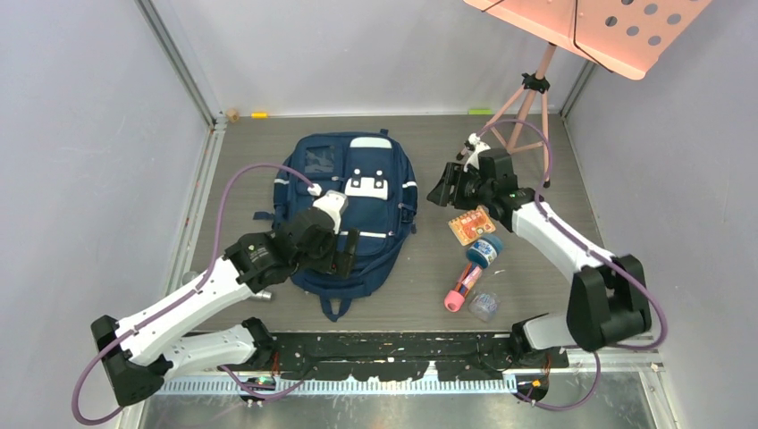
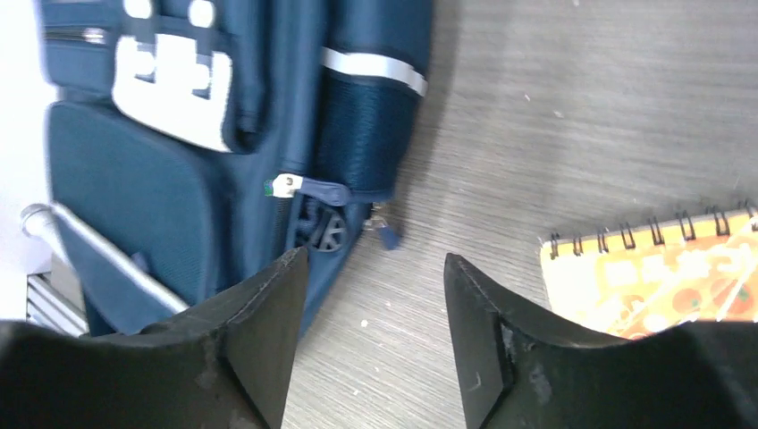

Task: Pack the student bag
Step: Zip the student bag at the center of the board, then unzip the student bag at the center of the board.

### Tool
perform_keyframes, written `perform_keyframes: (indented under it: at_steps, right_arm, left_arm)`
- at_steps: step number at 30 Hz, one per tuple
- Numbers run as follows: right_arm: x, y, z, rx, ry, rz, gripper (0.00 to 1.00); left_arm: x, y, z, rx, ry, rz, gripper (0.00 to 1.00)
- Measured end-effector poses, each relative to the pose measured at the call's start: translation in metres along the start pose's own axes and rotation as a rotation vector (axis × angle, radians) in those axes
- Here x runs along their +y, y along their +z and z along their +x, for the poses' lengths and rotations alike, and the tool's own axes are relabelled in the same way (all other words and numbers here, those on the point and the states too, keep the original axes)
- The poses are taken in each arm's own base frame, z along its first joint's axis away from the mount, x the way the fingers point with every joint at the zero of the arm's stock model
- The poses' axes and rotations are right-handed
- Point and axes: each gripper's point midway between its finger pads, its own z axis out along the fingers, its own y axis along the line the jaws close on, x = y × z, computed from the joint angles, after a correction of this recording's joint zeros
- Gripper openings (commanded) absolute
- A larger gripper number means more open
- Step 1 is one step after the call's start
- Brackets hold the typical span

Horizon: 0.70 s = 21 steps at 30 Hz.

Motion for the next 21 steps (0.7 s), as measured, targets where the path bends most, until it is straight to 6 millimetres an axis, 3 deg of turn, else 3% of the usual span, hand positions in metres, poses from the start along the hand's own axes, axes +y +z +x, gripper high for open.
perform_keyframes:
  at_steps: [3, 6, 13, 17, 21]
  right_arm:
    - [0.022, -0.02, -0.016, -0.07, -0.075, -0.066, 0.66]
    - [0.032, -0.021, -0.016, -0.069, -0.128, -0.117, 0.66]
    - [0.028, 0.013, 0.007, 0.037, -0.195, -0.188, 0.65]
    - [0.033, 0.028, 0.013, 0.078, -0.25, -0.237, 0.65]
    - [0.045, 0.037, 0.011, 0.086, -0.333, -0.29, 0.63]
  left_arm:
    - [-0.004, -0.001, -0.009, -0.008, -0.019, 0.019, 0.93]
    - [0.008, 0.007, -0.013, 0.01, -0.091, 0.001, 0.94]
    - [0.079, 0.027, -0.018, -0.027, -0.388, -0.101, 0.95]
    - [0.101, 0.032, -0.013, -0.037, -0.475, -0.118, 0.94]
    - [0.117, 0.037, -0.009, -0.046, -0.543, -0.121, 0.84]
